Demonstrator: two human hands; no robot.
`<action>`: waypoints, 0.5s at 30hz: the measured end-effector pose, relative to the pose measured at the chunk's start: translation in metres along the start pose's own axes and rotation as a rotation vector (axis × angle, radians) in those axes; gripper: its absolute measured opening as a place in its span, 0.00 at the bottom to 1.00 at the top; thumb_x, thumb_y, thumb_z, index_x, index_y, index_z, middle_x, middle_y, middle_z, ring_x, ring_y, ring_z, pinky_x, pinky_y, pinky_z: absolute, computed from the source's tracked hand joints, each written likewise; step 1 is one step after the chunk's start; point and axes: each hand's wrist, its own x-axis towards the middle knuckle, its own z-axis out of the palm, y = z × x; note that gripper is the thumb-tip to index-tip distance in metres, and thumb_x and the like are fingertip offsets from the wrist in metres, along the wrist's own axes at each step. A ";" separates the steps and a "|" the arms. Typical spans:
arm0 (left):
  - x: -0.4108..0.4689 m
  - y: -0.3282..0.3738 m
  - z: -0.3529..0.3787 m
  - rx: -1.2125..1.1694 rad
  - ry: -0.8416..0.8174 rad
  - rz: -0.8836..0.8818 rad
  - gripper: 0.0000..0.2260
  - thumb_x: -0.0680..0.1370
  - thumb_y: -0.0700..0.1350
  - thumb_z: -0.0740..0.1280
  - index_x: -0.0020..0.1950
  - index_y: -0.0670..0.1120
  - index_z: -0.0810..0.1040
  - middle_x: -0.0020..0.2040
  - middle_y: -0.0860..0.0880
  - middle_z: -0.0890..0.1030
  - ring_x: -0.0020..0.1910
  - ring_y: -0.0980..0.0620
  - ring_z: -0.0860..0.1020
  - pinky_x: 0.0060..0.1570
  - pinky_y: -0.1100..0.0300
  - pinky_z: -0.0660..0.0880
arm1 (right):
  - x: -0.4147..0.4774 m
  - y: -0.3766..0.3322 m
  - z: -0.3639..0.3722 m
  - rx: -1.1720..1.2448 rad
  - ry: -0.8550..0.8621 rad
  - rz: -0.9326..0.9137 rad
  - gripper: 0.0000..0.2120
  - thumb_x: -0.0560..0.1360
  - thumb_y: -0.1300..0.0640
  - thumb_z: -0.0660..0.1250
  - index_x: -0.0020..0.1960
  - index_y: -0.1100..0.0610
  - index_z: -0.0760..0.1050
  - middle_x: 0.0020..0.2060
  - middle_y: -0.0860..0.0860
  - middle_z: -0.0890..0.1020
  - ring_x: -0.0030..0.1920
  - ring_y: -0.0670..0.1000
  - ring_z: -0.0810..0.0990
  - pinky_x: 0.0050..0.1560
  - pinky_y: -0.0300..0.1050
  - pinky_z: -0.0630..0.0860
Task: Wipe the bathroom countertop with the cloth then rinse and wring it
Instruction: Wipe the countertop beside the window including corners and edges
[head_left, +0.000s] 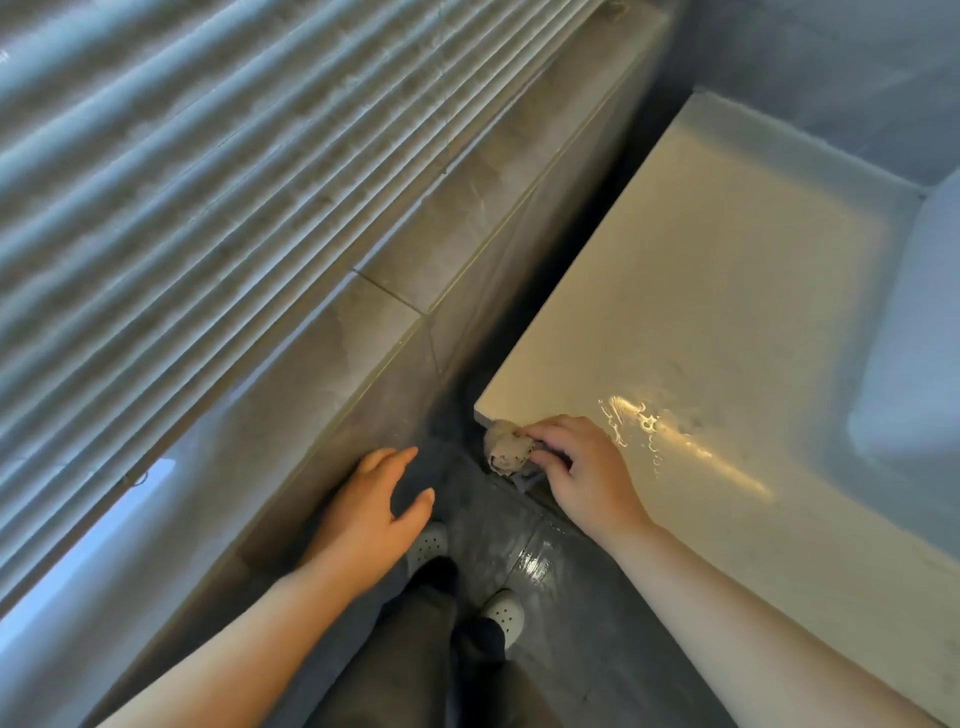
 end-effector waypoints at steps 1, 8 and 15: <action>0.001 0.003 0.000 0.003 -0.010 0.002 0.25 0.77 0.54 0.64 0.73 0.54 0.64 0.67 0.57 0.66 0.52 0.63 0.73 0.57 0.55 0.74 | -0.010 0.001 -0.001 -0.013 -0.033 -0.004 0.12 0.74 0.61 0.67 0.55 0.50 0.81 0.48 0.41 0.81 0.50 0.42 0.72 0.53 0.42 0.69; 0.028 0.024 0.001 0.072 -0.056 0.148 0.24 0.78 0.52 0.64 0.74 0.50 0.64 0.69 0.56 0.65 0.67 0.56 0.67 0.64 0.61 0.67 | -0.050 -0.008 -0.028 0.139 0.036 0.143 0.13 0.74 0.62 0.68 0.56 0.52 0.82 0.48 0.39 0.80 0.53 0.35 0.73 0.52 0.25 0.66; 0.063 0.055 0.009 0.223 -0.097 0.490 0.24 0.77 0.48 0.67 0.71 0.43 0.68 0.70 0.50 0.66 0.66 0.52 0.68 0.66 0.59 0.65 | 0.003 -0.006 -0.070 0.147 0.386 0.155 0.11 0.73 0.66 0.68 0.53 0.56 0.82 0.43 0.44 0.81 0.48 0.50 0.79 0.50 0.46 0.76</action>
